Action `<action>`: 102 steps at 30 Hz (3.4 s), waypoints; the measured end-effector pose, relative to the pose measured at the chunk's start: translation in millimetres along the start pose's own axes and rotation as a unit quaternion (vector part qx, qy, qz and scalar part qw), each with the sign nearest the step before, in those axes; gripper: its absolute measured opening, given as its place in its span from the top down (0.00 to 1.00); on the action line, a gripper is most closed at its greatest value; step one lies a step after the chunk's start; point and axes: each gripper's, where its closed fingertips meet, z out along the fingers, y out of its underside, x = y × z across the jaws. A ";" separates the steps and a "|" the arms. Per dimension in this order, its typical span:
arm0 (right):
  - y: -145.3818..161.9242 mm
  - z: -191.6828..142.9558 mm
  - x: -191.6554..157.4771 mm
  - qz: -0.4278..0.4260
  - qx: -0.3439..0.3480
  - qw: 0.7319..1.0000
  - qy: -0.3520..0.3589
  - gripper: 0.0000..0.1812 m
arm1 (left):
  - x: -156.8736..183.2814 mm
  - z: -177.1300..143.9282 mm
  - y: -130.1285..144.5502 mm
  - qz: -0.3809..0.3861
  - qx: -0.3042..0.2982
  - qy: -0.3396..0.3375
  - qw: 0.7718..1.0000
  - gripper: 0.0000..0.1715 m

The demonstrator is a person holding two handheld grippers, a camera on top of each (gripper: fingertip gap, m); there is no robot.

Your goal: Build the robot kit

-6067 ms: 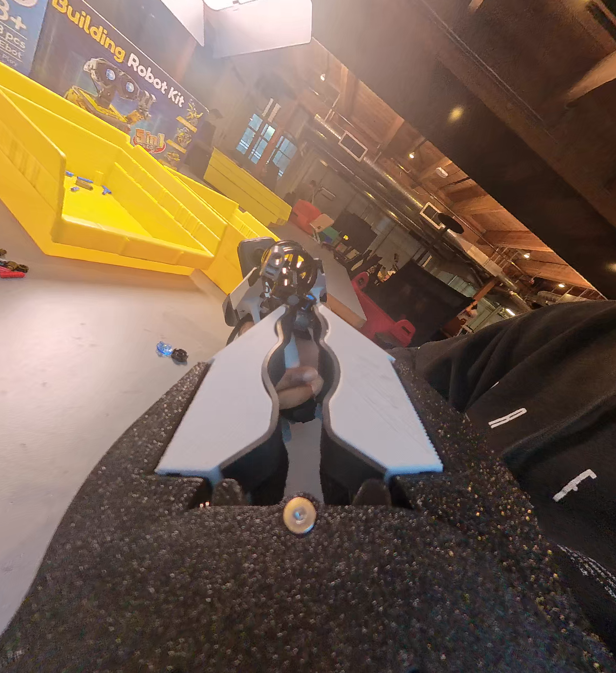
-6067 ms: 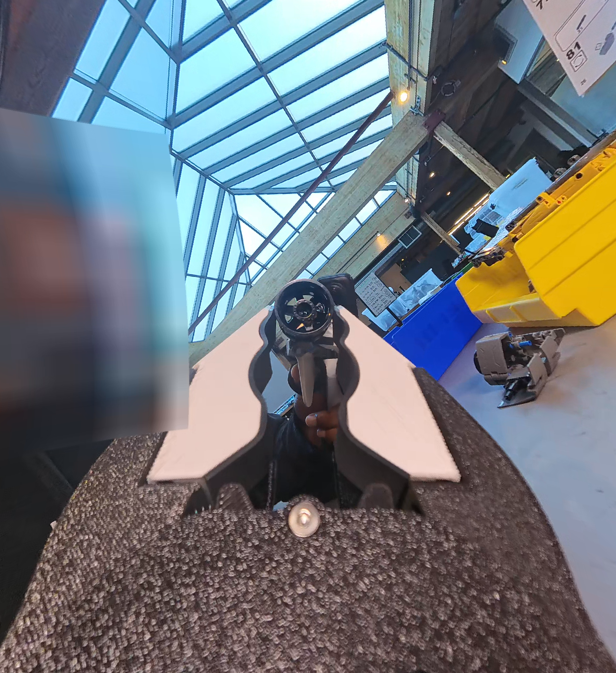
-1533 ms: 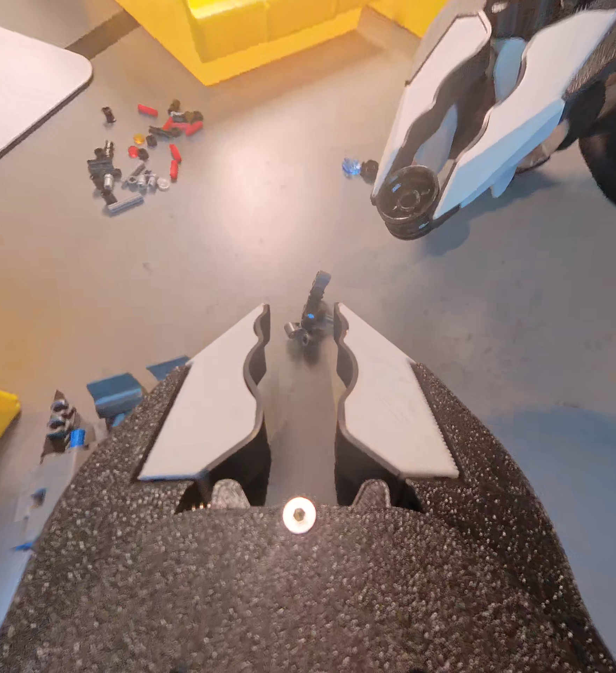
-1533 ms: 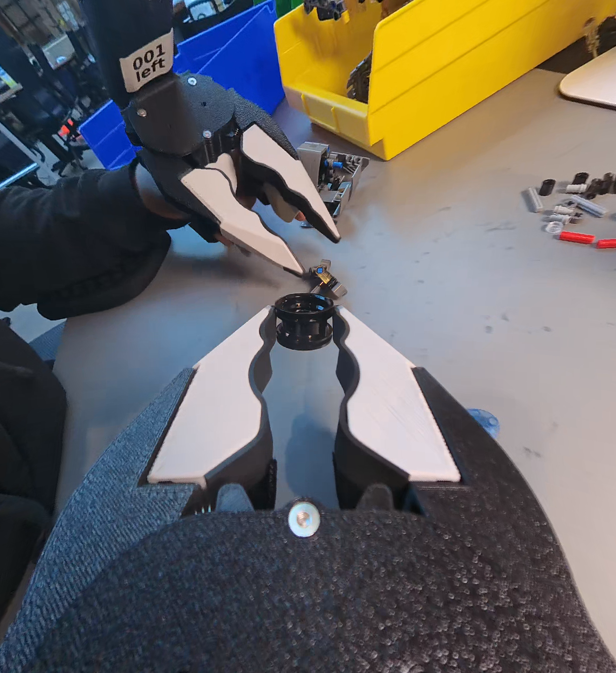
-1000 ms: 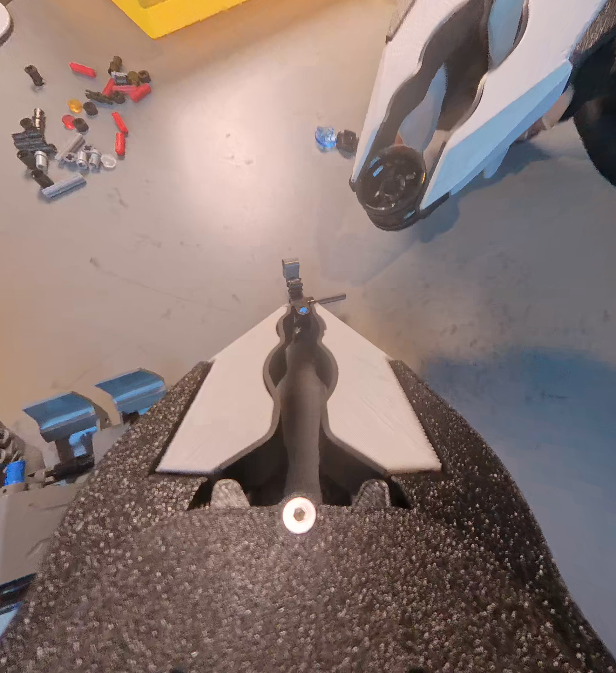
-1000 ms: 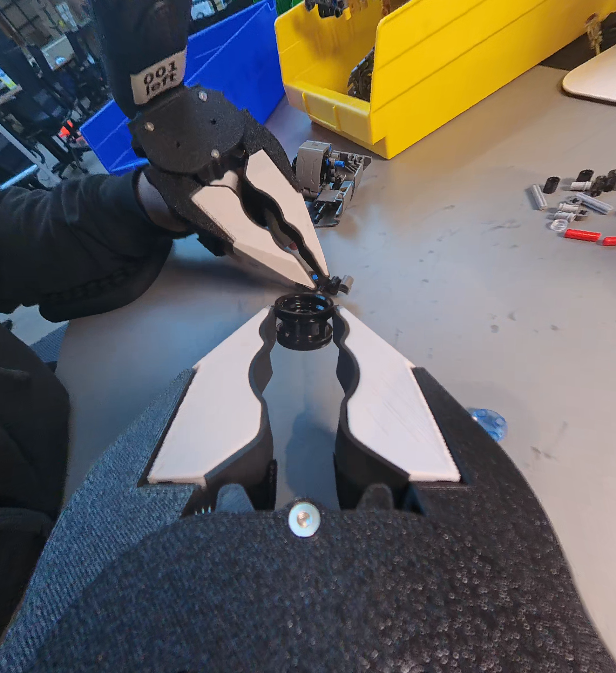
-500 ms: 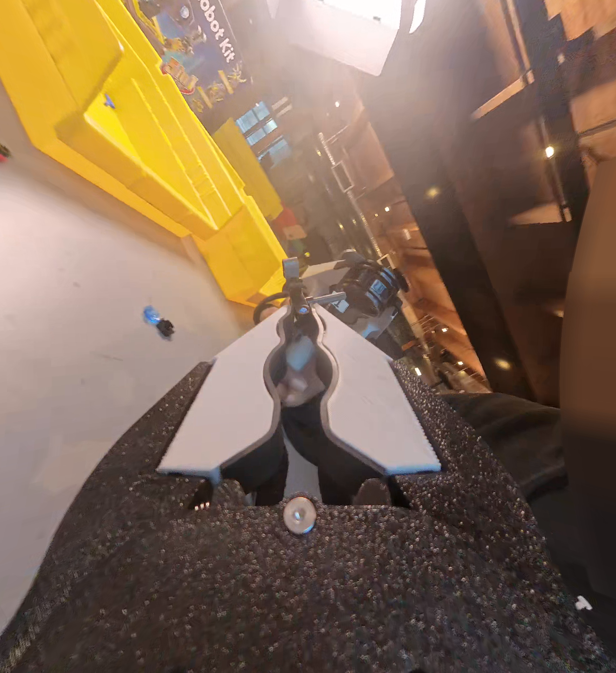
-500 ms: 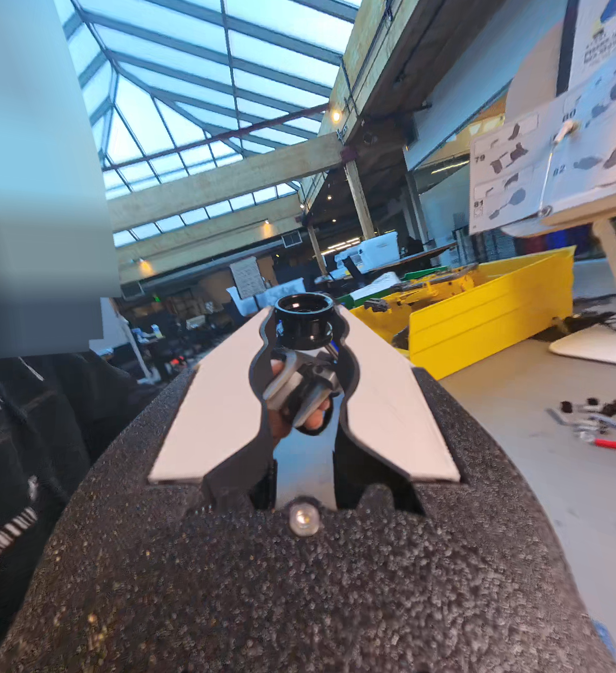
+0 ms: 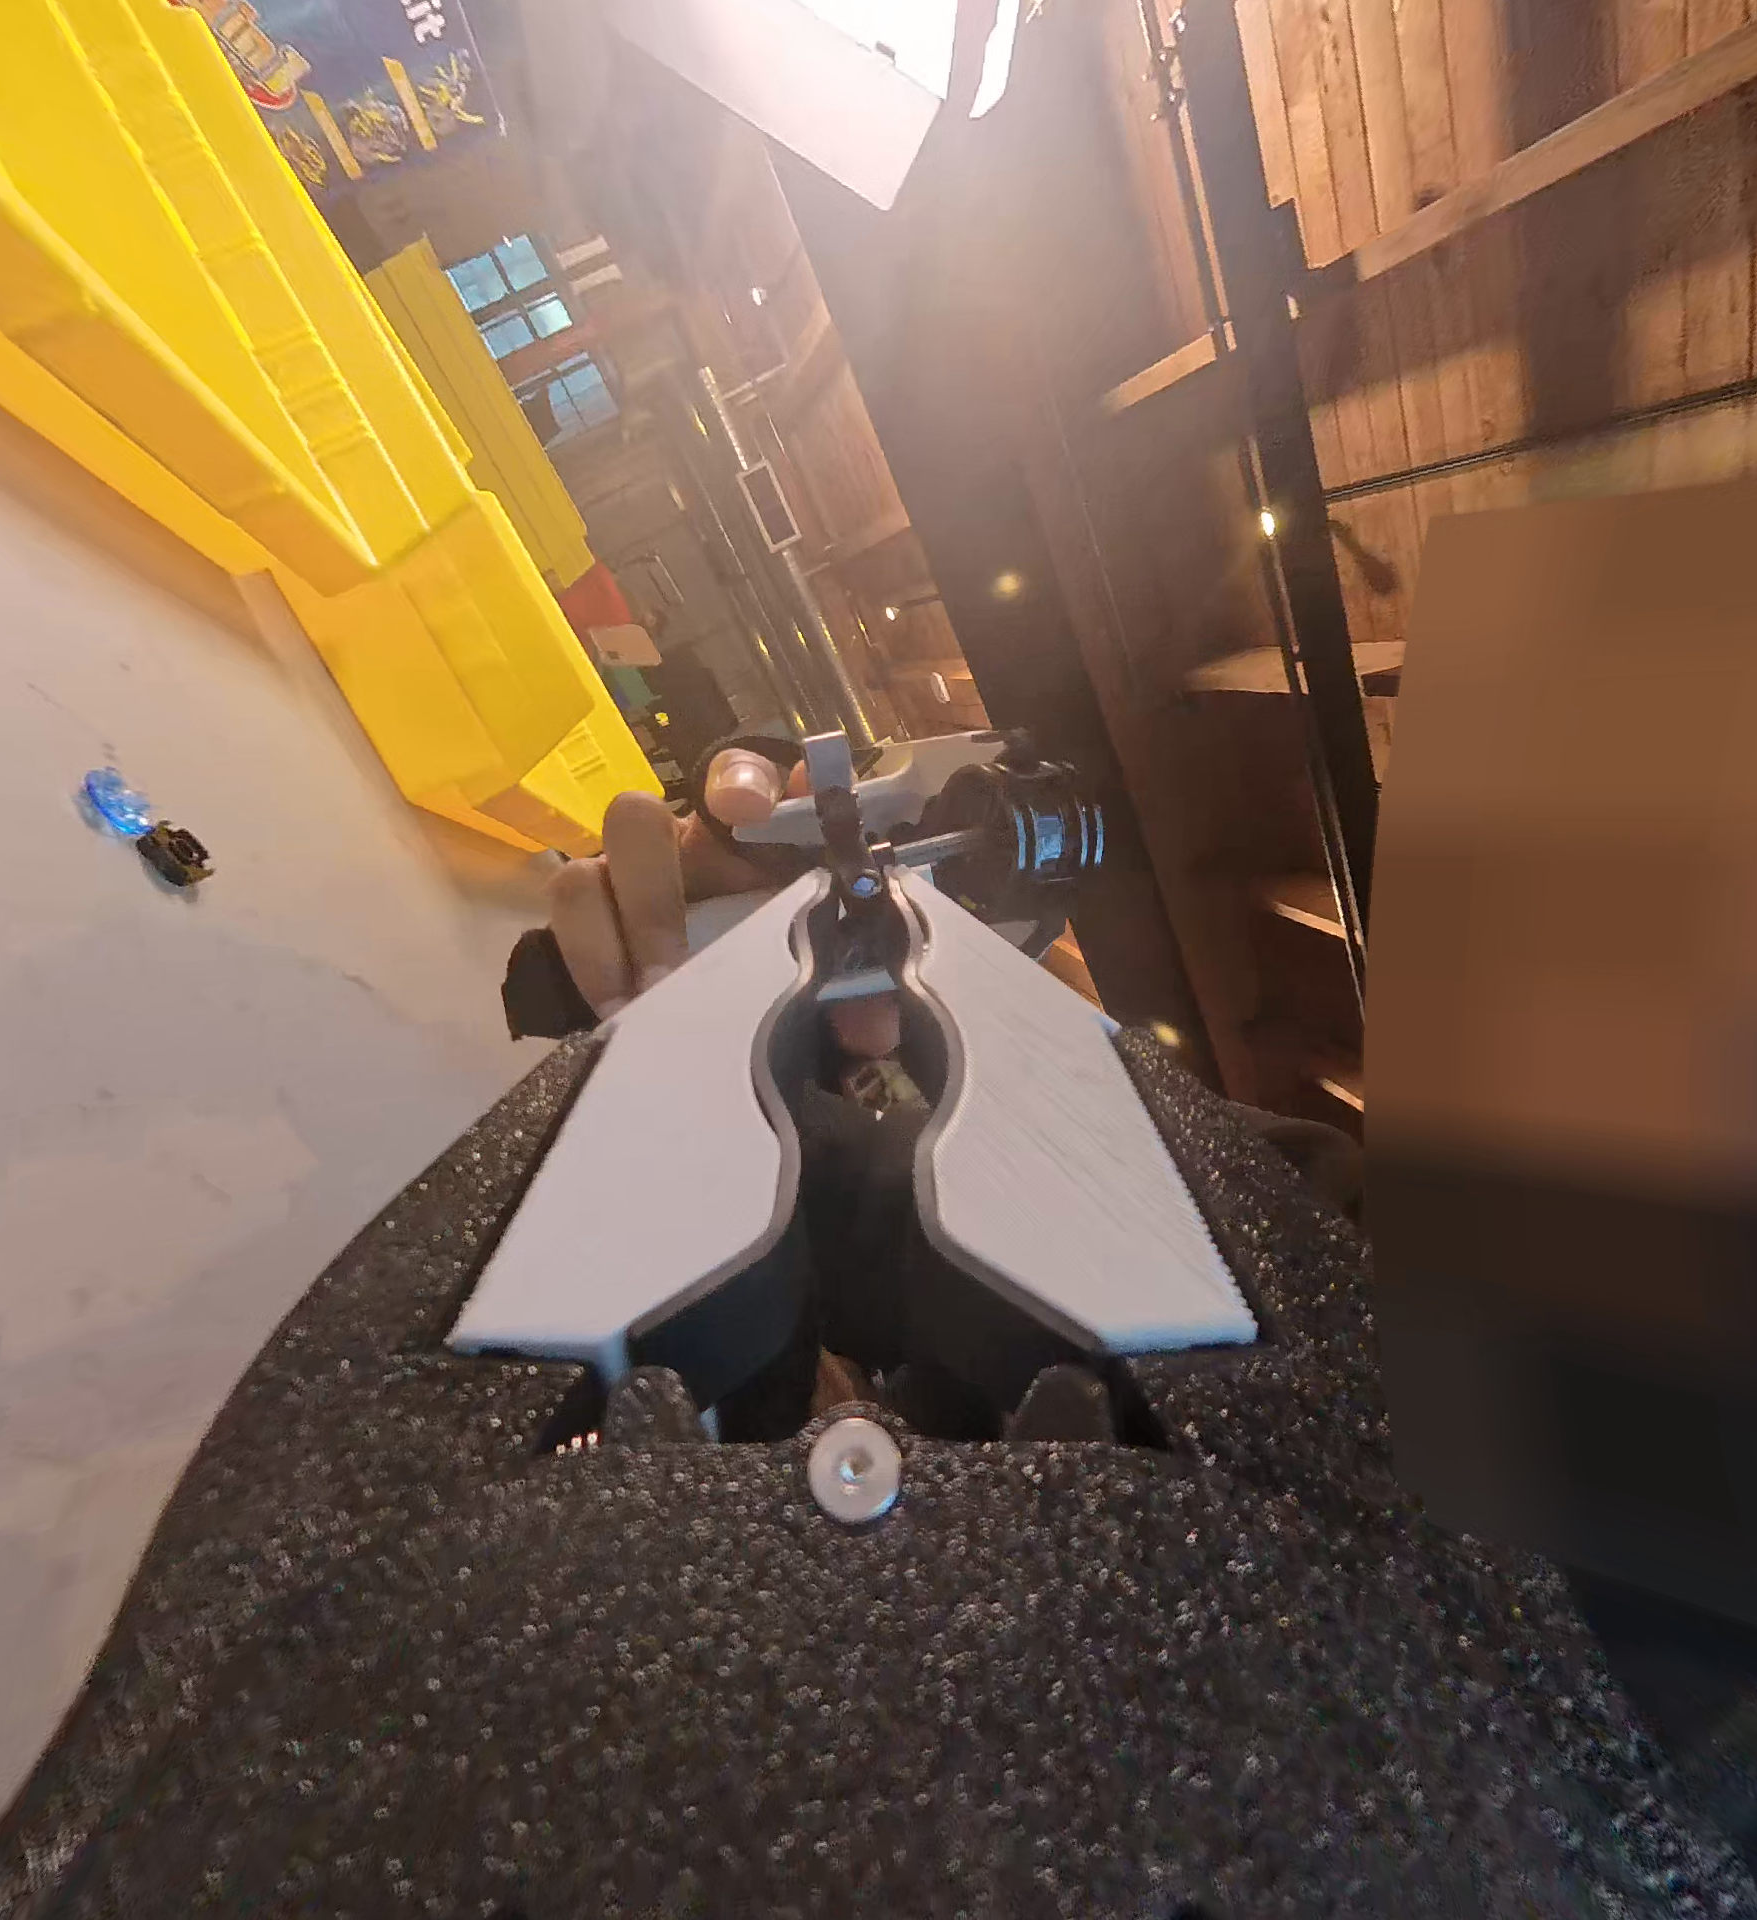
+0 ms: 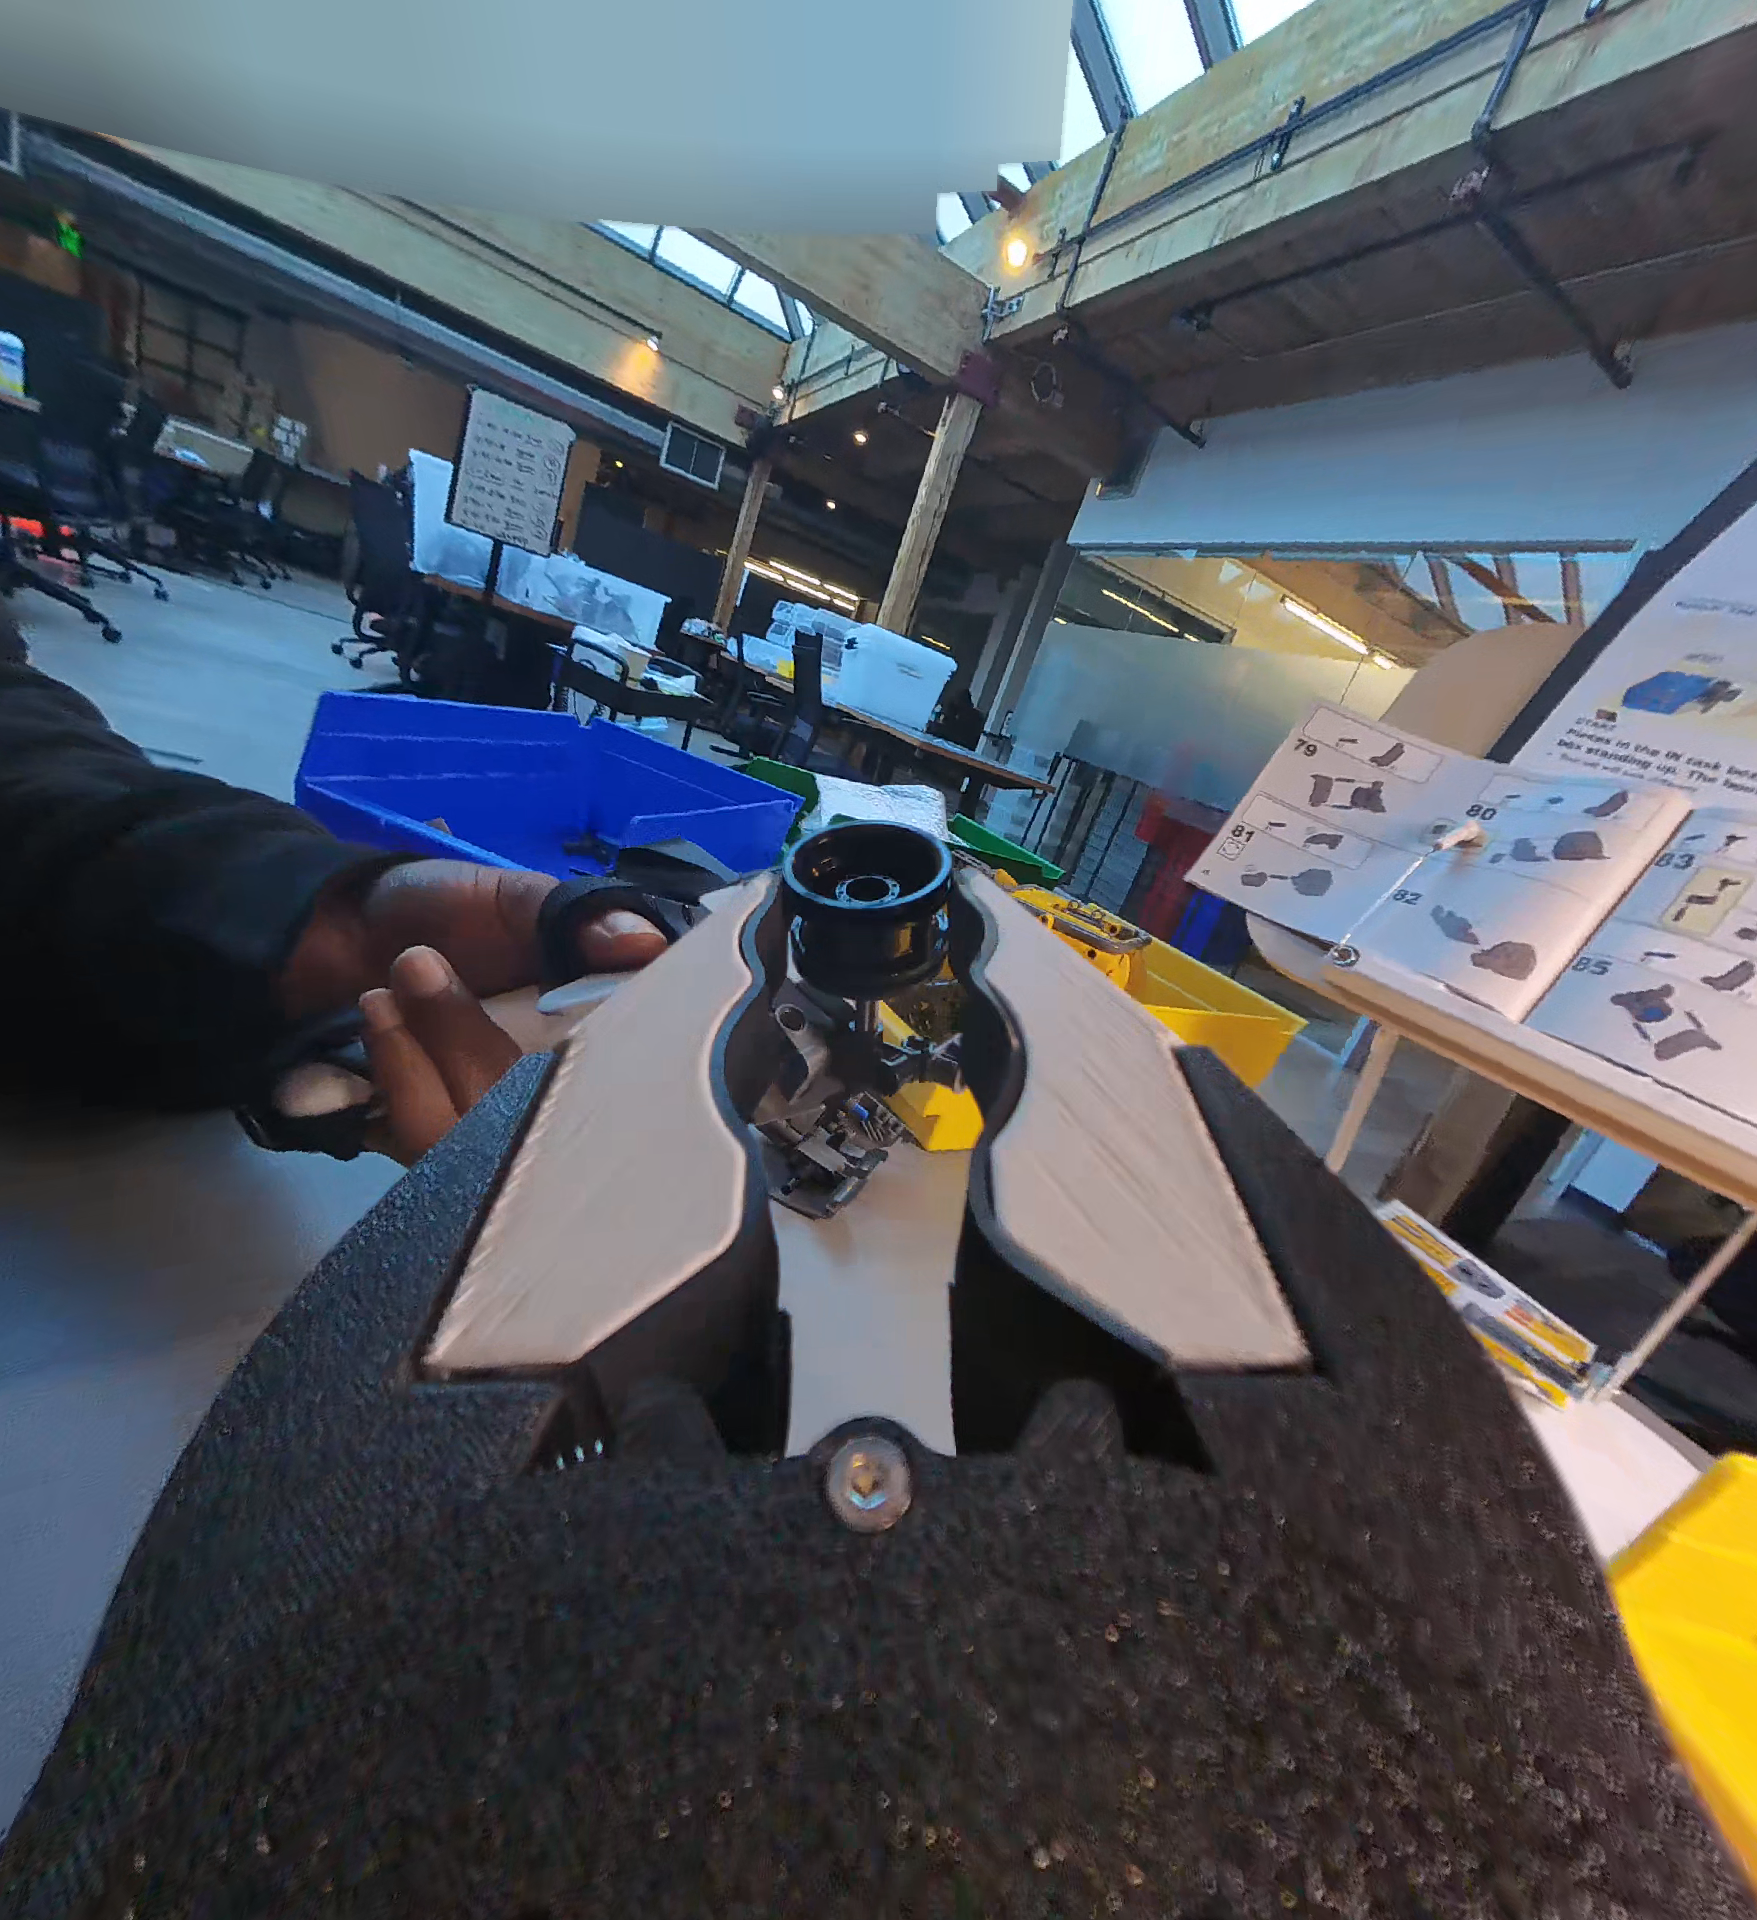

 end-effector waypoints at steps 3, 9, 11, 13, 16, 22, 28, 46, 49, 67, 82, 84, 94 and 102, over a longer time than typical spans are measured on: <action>-3.9 -0.6 -4.8 -0.042 -0.009 0.999 -0.003 0.83 | 3.9 2.0 4.4 0.008 -0.013 0.016 1.000 0.96; -9.5 -3.3 -8.4 -0.075 -0.017 0.997 -0.004 0.84 | 9.0 4.0 6.9 0.029 -0.025 0.030 0.999 0.96; -8.2 -3.0 -7.8 -0.086 -0.023 0.996 0.002 0.83 | 7.8 3.9 6.2 0.029 -0.023 0.028 0.999 0.96; -7.1 -2.5 -7.8 -0.098 -0.031 0.995 0.006 0.84 | 6.9 3.3 5.7 0.029 -0.022 0.027 0.999 0.96; -5.1 -1.9 -7.7 -0.104 -0.043 0.994 0.005 0.83 | 5.7 2.2 5.3 0.036 -0.025 0.021 0.999 0.96; 5.7 -1.2 -8.0 -0.097 -0.110 0.989 -0.020 0.83 | -1.4 -3.0 5.8 0.066 -0.043 -0.007 0.997 0.97; 18.3 -2.7 -8.9 -0.079 -0.162 0.983 -0.039 0.84 | -10.1 -8.4 3.0 0.114 -0.050 -0.049 0.991 0.97; 37.8 -4.7 -7.3 -0.103 -0.205 0.973 -0.040 0.84 | -25.2 -15.7 3.5 0.168 -0.068 -0.106 0.978 0.97; 38.8 -3.3 -6.2 -0.107 -0.213 0.970 -0.038 0.84 | -25.9 -16.4 1.6 0.182 -0.067 -0.116 0.974 0.97; 53.4 -9.6 -15.4 -0.163 -0.249 0.952 -0.079 0.84 | -34.0 -22.2 4.8 0.225 -0.109 -0.151 0.956 0.97; 84.6 -8.3 3.4 -0.163 -0.312 0.936 -0.013 0.76 | -61.3 -37.7 -15.5 0.313 -0.110 -0.273 0.903 0.97; 82.3 -6.4 2.8 -0.171 -0.317 0.933 -0.004 0.73 | -63.6 -39.7 -17.2 0.351 -0.119 -0.303 0.878 0.97; 94.4 -0.5 -2.3 -0.197 -0.324 0.925 0.023 0.83 | -59.4 -43.7 -26.5 0.484 -0.135 -0.391 0.771 0.97; 92.6 1.2 -6.7 -0.178 -0.288 0.940 0.034 0.84 | -55.2 -45.2 -23.9 0.525 -0.151 -0.391 0.740 0.97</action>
